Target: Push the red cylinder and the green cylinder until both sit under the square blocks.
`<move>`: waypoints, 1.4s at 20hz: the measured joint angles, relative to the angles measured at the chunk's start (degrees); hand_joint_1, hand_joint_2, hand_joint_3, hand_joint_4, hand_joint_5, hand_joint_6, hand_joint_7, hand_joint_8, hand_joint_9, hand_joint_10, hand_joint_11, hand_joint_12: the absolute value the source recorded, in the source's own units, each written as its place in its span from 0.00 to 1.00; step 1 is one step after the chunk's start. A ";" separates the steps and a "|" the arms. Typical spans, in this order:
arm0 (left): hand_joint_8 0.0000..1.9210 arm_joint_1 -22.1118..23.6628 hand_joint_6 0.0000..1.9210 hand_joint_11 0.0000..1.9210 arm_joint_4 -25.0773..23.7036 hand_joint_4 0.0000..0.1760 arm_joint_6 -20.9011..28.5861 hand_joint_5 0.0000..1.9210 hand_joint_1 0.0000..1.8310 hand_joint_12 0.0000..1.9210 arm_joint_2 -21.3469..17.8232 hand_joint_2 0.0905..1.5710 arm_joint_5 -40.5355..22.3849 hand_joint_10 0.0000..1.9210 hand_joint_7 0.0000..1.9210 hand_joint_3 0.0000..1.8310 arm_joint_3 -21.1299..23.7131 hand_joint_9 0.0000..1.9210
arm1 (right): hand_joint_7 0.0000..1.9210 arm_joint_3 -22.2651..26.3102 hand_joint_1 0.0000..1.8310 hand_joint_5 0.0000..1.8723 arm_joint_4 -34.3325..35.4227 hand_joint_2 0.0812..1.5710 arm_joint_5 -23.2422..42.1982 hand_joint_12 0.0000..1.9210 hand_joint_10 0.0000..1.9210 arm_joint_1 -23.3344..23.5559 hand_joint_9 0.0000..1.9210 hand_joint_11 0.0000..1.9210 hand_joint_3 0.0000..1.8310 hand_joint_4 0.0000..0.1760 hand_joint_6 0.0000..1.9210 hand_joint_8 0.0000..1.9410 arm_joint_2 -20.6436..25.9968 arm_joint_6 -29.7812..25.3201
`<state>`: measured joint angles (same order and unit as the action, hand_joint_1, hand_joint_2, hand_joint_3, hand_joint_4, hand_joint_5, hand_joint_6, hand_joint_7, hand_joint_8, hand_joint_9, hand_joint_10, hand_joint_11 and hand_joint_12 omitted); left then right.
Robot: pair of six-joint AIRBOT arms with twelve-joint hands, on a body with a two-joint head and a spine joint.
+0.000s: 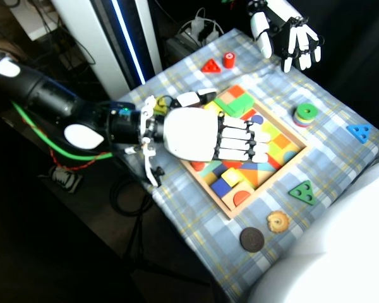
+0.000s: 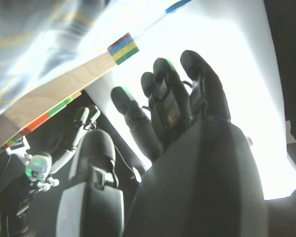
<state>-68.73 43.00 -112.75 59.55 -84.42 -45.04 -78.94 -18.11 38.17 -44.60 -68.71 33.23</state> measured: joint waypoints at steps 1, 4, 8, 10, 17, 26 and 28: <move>0.00 0.00 0.00 0.00 0.13 0.00 0.02 0.45 0.33 0.28 0.00 0.84 0.00 0.00 0.27 0.00 0.00 0.23 | 0.00 0.11 0.00 0.18 -0.33 0.56 -0.59 0.00 0.00 -0.48 0.00 0.00 0.00 0.70 0.01 0.00 0.33 0.00; 0.00 0.00 0.00 0.00 -0.02 0.00 0.02 0.45 0.32 0.29 0.00 0.84 0.00 0.00 0.28 0.00 0.00 0.23 | 0.00 0.11 0.00 0.18 -0.20 0.55 -1.03 0.00 0.00 -0.87 0.00 0.00 0.00 0.66 0.01 0.00 0.83 -0.09; 0.00 0.00 0.00 0.00 0.09 0.00 0.02 0.45 0.33 0.30 0.00 0.83 0.00 0.00 0.28 0.00 0.00 0.24 | 0.00 0.31 0.00 0.18 -1.70 0.56 -1.11 0.00 0.00 -1.03 0.00 0.00 0.00 0.71 0.00 0.00 1.36 -0.15; 0.00 0.00 0.00 0.00 0.07 0.00 0.02 0.46 0.34 0.28 0.00 0.84 0.00 0.00 0.28 0.00 0.00 0.23 | 0.00 0.92 0.00 0.17 -2.01 0.55 -1.55 0.00 0.00 -1.38 0.00 0.00 0.00 0.75 0.00 0.00 2.29 -0.24; 0.00 -0.13 0.00 0.00 0.15 0.00 0.00 0.45 0.34 0.29 0.00 0.83 0.02 0.00 0.28 0.00 0.00 0.23 | 0.00 4.07 0.00 0.16 -0.46 0.58 -2.05 0.00 0.00 -4.07 0.00 0.00 0.00 0.87 0.00 0.00 7.30 -0.35; 0.00 -0.13 0.00 0.00 0.33 0.00 0.02 0.45 0.30 0.26 0.00 0.83 0.09 0.00 0.28 0.00 0.11 0.23 | 0.00 8.85 0.00 0.14 4.96 0.53 -2.32 0.00 0.00 -7.28 0.00 0.00 0.00 1.00 0.00 0.00 12.44 4.15; 0.00 -0.22 0.00 0.00 0.57 0.00 0.02 0.45 0.29 0.27 0.00 0.84 0.11 0.00 0.28 0.00 0.11 0.23 | 0.00 9.29 0.00 0.16 6.03 0.55 -1.77 0.00 0.00 -8.48 0.00 0.00 0.00 0.94 0.01 0.00 13.29 4.48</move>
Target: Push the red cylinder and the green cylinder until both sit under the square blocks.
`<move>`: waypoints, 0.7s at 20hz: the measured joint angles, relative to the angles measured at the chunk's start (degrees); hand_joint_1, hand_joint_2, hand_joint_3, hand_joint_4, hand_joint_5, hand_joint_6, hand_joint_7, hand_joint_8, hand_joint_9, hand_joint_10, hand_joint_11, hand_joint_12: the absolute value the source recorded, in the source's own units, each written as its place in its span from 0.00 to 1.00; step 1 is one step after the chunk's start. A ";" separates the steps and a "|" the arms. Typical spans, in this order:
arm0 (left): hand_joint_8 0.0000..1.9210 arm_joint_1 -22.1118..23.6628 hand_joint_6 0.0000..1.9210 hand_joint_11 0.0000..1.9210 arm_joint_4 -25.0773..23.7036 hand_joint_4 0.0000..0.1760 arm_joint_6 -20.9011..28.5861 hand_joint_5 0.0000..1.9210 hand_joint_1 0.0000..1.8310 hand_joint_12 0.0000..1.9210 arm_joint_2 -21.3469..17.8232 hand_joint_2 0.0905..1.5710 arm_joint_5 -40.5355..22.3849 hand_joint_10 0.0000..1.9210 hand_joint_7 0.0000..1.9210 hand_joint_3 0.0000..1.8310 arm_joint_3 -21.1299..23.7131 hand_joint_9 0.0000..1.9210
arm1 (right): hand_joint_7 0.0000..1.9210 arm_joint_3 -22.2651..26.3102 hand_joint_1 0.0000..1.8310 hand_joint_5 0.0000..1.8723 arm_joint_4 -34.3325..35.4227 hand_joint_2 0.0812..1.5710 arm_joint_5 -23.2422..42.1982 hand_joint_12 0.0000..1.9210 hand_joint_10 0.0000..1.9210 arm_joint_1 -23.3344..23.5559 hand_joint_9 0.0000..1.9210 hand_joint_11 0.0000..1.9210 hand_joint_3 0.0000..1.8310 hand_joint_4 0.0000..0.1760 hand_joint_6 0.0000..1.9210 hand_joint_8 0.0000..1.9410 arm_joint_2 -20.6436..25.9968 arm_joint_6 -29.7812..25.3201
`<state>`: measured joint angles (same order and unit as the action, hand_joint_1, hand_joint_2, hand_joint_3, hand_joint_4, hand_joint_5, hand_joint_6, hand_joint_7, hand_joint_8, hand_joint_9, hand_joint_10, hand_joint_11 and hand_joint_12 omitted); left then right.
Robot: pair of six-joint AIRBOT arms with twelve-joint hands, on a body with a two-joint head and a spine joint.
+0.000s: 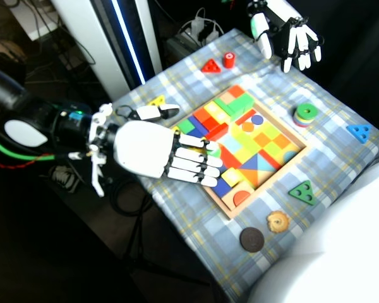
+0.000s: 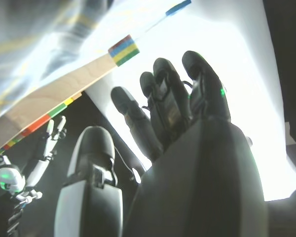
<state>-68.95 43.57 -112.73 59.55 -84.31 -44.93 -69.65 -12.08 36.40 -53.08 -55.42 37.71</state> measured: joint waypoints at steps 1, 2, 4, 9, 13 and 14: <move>0.00 0.02 0.00 0.00 -0.07 0.00 -0.02 0.45 0.29 0.27 0.00 0.84 -0.02 0.00 0.28 0.00 0.00 0.23 | 0.00 0.28 0.00 0.16 0.55 0.55 0.11 0.00 0.00 -0.22 0.00 0.00 0.00 0.94 0.01 0.00 0.37 0.39; 0.00 0.02 0.00 0.00 -0.02 0.00 0.00 0.44 0.27 0.26 0.00 0.84 0.04 0.00 0.27 0.00 0.00 0.23 | 0.00 0.44 0.00 0.16 1.14 0.55 0.28 0.00 0.00 -0.66 0.00 0.00 0.00 0.98 0.01 0.00 0.68 0.74; 0.00 0.02 0.00 0.00 -0.13 0.00 -0.02 0.44 0.27 0.24 0.00 0.84 0.07 0.00 0.27 0.00 0.00 0.22 | 0.00 1.11 0.00 0.16 2.05 0.54 0.42 0.00 0.00 -0.94 0.00 0.00 0.00 1.00 0.00 0.00 1.07 2.23; 0.00 0.02 0.00 0.00 0.15 0.00 0.00 0.43 0.29 0.24 0.00 0.83 0.07 0.00 0.26 0.00 0.00 0.22 | 0.00 1.86 0.00 0.15 3.02 0.54 0.39 0.00 0.00 -1.11 0.00 0.00 0.00 1.00 0.00 0.00 2.32 3.10; 0.00 0.02 0.00 0.00 0.17 0.00 0.00 0.43 0.28 0.23 0.00 0.83 0.04 0.00 0.27 0.00 0.00 0.23 | 0.00 2.27 0.00 0.17 4.55 0.52 0.94 0.00 0.00 -1.40 0.00 0.00 0.00 1.00 0.01 0.00 2.49 3.43; 0.00 0.02 0.00 0.00 0.15 0.00 0.00 0.43 0.27 0.23 0.00 0.83 0.04 0.00 0.27 0.00 0.00 0.23 | 0.00 2.51 0.00 0.17 4.59 0.52 1.25 0.00 0.00 -1.40 0.00 0.00 0.00 1.00 0.01 0.00 2.69 3.50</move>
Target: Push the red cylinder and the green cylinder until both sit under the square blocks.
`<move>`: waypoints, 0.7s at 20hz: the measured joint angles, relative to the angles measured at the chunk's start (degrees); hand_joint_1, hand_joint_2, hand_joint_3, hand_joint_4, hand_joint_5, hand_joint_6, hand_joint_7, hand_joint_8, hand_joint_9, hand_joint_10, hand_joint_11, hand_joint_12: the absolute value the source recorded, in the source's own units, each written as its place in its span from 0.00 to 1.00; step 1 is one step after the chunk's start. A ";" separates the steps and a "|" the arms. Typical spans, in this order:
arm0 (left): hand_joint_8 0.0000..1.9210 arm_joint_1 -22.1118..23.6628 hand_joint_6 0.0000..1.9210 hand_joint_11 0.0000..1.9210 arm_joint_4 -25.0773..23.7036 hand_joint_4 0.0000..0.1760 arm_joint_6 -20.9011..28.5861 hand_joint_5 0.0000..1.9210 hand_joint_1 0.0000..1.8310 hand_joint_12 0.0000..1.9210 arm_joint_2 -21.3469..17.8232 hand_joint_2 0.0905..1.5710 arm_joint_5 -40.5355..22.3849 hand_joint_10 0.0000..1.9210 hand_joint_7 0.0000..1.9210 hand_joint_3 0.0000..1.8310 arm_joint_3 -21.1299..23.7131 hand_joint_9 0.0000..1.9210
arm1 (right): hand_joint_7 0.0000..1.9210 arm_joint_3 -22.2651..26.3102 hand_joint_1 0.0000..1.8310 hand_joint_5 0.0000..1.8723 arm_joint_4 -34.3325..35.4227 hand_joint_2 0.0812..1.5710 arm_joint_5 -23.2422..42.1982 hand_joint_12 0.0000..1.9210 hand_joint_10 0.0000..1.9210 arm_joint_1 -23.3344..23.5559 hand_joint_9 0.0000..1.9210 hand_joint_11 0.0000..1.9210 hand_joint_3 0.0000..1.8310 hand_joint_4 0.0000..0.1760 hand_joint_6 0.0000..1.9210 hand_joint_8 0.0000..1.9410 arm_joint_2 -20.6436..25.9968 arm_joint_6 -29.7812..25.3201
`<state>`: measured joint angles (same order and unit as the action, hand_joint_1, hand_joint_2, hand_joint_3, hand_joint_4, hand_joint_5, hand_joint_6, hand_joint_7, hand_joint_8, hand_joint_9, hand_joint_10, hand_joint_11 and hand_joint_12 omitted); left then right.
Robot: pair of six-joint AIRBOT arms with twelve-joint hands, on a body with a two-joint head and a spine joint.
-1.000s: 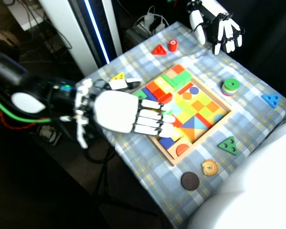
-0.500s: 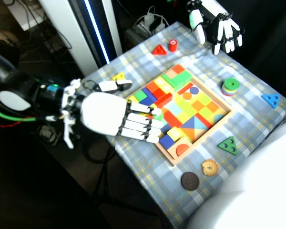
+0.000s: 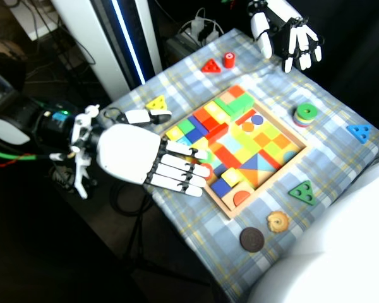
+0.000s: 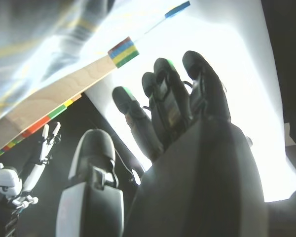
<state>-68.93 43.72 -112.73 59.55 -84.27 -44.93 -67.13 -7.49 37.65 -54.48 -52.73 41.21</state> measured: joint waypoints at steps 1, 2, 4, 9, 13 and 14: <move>0.00 0.00 0.00 0.00 0.02 0.02 -0.02 0.43 0.26 0.24 0.00 0.83 0.02 0.00 0.26 0.00 0.00 0.22 | 0.00 0.22 0.00 0.17 0.09 0.52 0.46 0.00 0.00 0.00 0.00 0.00 0.00 1.00 0.01 0.00 0.15 0.24; 0.00 0.00 0.00 0.00 0.07 0.04 -0.02 0.43 0.25 0.24 0.00 0.83 0.02 0.00 0.26 0.00 0.00 0.22 | 0.00 0.59 0.00 0.17 0.48 0.52 1.14 0.00 0.00 -0.07 0.00 0.00 0.00 1.00 0.00 0.00 0.48 0.42; 0.00 0.00 0.00 0.00 0.09 0.04 -0.02 0.43 0.24 0.24 0.00 0.84 0.02 0.00 0.26 0.00 0.00 0.22 | 0.00 0.81 0.00 0.17 0.87 0.52 2.27 0.00 0.00 -0.07 0.00 0.00 0.00 1.00 0.00 0.00 0.87 0.61; 0.00 0.00 0.00 0.00 0.07 0.02 -0.02 0.43 0.26 0.25 0.00 0.84 0.02 0.00 0.26 0.00 0.00 0.22 | 0.00 1.49 0.00 0.17 1.27 0.52 3.69 0.00 0.00 -0.07 0.00 0.00 0.00 1.00 0.00 0.00 1.18 0.68; 0.00 -0.17 0.00 0.00 0.22 0.00 0.00 0.43 0.27 0.25 0.00 0.84 0.00 0.00 0.27 0.00 0.02 0.22 | 0.00 1.64 0.00 0.17 1.75 0.52 5.11 0.00 0.00 -0.07 0.00 0.00 0.00 1.00 0.00 0.00 1.66 0.72; 0.00 -0.17 0.00 0.00 0.28 0.02 -0.02 0.43 0.28 0.25 0.00 0.84 0.11 0.00 0.27 0.00 0.04 0.22 | 0.00 1.64 0.00 0.17 1.97 0.53 5.18 0.00 0.00 -0.07 0.00 0.00 0.00 1.00 0.00 0.00 1.70 0.90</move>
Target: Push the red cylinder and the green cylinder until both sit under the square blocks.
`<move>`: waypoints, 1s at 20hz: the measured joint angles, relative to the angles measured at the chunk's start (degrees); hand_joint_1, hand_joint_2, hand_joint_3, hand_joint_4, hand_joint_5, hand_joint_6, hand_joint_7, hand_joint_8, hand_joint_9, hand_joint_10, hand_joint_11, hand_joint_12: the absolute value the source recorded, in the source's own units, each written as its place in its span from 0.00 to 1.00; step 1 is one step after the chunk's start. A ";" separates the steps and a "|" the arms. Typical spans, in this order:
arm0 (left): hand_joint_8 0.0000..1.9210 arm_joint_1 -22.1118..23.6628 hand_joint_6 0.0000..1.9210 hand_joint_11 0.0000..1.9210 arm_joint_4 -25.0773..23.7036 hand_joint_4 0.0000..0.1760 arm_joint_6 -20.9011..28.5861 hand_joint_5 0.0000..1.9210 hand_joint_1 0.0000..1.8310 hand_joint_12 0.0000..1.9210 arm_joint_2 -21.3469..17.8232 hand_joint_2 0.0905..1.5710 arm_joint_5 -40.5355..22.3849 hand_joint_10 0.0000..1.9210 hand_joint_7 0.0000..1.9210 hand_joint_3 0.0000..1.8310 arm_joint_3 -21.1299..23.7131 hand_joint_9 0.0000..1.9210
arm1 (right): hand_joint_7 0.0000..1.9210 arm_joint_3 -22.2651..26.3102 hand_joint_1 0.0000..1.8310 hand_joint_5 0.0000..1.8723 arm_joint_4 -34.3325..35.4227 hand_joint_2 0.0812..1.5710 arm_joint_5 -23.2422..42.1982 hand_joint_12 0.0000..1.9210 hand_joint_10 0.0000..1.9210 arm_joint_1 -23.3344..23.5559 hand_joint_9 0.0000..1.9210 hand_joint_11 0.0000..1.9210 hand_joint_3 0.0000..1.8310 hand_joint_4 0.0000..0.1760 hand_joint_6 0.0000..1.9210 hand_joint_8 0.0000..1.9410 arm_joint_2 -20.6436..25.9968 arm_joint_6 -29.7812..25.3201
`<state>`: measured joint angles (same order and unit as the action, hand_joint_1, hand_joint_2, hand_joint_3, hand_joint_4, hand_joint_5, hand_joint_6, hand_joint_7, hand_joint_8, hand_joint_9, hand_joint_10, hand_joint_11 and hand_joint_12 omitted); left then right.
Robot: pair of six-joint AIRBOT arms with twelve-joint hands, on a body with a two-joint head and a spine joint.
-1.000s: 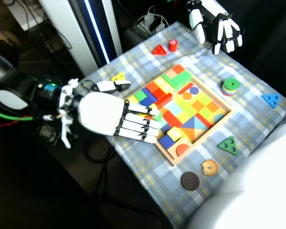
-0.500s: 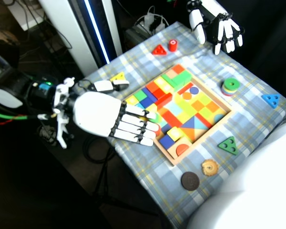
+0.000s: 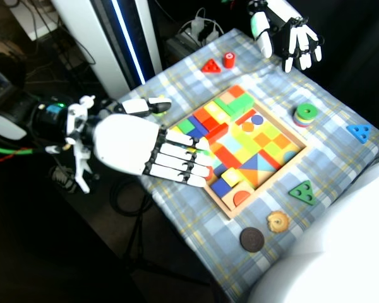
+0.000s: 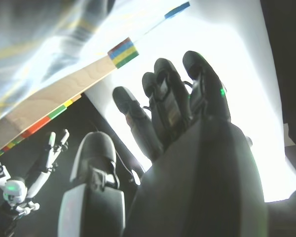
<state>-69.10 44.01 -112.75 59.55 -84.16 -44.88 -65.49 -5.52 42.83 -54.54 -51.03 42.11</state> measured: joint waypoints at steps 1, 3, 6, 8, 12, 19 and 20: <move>0.00 0.00 0.00 0.00 0.09 0.00 0.00 0.43 0.29 0.25 0.00 0.83 0.00 0.00 0.27 0.00 0.02 0.22 | 0.00 0.00 0.00 0.17 0.20 0.53 0.00 0.00 0.00 -0.04 0.00 0.00 0.00 1.00 0.00 0.00 0.00 0.04; 0.00 0.00 0.00 0.00 0.04 0.04 0.00 0.43 0.26 0.25 0.00 0.84 0.00 0.00 0.27 0.00 0.02 0.22 | 0.00 0.00 0.00 0.17 0.20 0.52 0.33 0.00 0.00 -0.66 0.00 0.00 0.00 1.00 0.00 0.00 -0.02 0.07; 0.00 0.00 0.00 0.00 0.13 0.00 0.02 0.43 0.30 0.24 0.00 0.83 0.02 0.00 0.26 0.00 0.02 0.22 | 0.00 -0.02 0.00 0.18 0.17 0.53 -0.68 0.00 0.00 -1.51 0.00 0.00 0.00 1.00 0.00 0.00 -0.31 0.13; 0.00 0.00 0.00 0.00 0.04 0.00 0.00 0.42 0.30 0.24 0.00 0.83 0.09 0.00 0.27 0.00 0.02 0.22 | 0.00 -0.26 0.00 0.18 0.02 0.53 -1.25 0.00 0.00 -2.16 0.00 0.00 0.00 1.00 0.00 0.00 -0.66 0.17; 0.00 0.00 0.00 0.00 0.11 0.00 0.00 0.43 0.29 0.24 0.00 0.83 0.15 0.00 0.26 0.00 0.02 0.22 | 0.00 -0.81 0.00 0.18 0.15 0.53 -1.88 0.00 0.00 -2.54 0.00 0.00 0.00 1.00 0.00 0.00 -1.33 0.15; 0.00 0.00 0.00 0.00 0.11 0.00 0.00 0.42 0.27 0.23 0.00 0.84 0.17 0.00 0.26 0.00 0.02 0.22 | 0.00 -1.09 0.00 0.16 -0.55 0.52 -1.99 0.00 0.00 -2.54 0.00 0.00 0.00 1.00 0.00 0.00 -1.88 0.15; 0.00 0.00 0.00 0.00 0.11 0.00 0.00 0.43 0.27 0.23 0.00 0.84 0.15 0.00 0.26 0.00 0.02 0.22 | 0.00 -1.07 0.00 0.16 -0.66 0.52 -1.99 0.00 0.00 -2.54 0.00 0.00 0.00 1.00 0.00 0.00 -2.01 0.13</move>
<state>-69.10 44.12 -112.75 59.55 -84.01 -44.86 -66.57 -6.17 40.84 -57.08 -53.04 42.24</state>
